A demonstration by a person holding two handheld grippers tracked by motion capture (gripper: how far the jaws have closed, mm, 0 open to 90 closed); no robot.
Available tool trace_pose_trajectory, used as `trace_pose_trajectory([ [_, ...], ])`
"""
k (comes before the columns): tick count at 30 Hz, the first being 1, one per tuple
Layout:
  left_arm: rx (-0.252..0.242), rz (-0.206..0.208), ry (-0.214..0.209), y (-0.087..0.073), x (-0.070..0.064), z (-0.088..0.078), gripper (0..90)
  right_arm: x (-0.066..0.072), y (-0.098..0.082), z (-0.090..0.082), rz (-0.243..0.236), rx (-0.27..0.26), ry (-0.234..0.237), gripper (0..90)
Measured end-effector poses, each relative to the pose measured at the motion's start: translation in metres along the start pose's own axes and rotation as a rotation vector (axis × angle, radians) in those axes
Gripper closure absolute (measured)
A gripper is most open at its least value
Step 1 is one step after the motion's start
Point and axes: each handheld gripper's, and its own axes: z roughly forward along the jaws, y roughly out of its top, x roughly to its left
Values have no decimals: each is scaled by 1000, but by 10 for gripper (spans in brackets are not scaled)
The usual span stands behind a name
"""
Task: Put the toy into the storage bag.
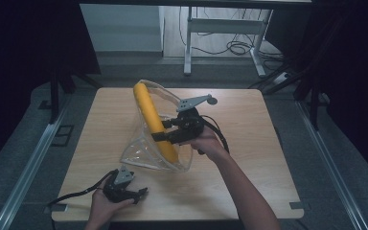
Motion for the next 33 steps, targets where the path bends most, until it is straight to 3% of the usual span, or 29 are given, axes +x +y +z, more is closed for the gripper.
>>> trace_pose_trajectory([
  [4, -2, 0, -1, 0, 0, -1, 203, 3, -1, -1, -25, 3, -28, 414],
  [7, -2, 0, 2, 0, 0, -1, 203, 9, -3, -3, -66, -23, -74, 406],
  [14, -3, 0, 1, 0, 0, -1, 203, 17, -8, -15, -115, -67, -116, 411],
  [22, -7, 0, 1, 0, 0, -1, 203, 19, -25, -36, -91, -101, -151, 417],
  [33, -3, 0, 2, 0, 0, -1, 203, 9, -52, -60, -43, -115, -209, 419],
])
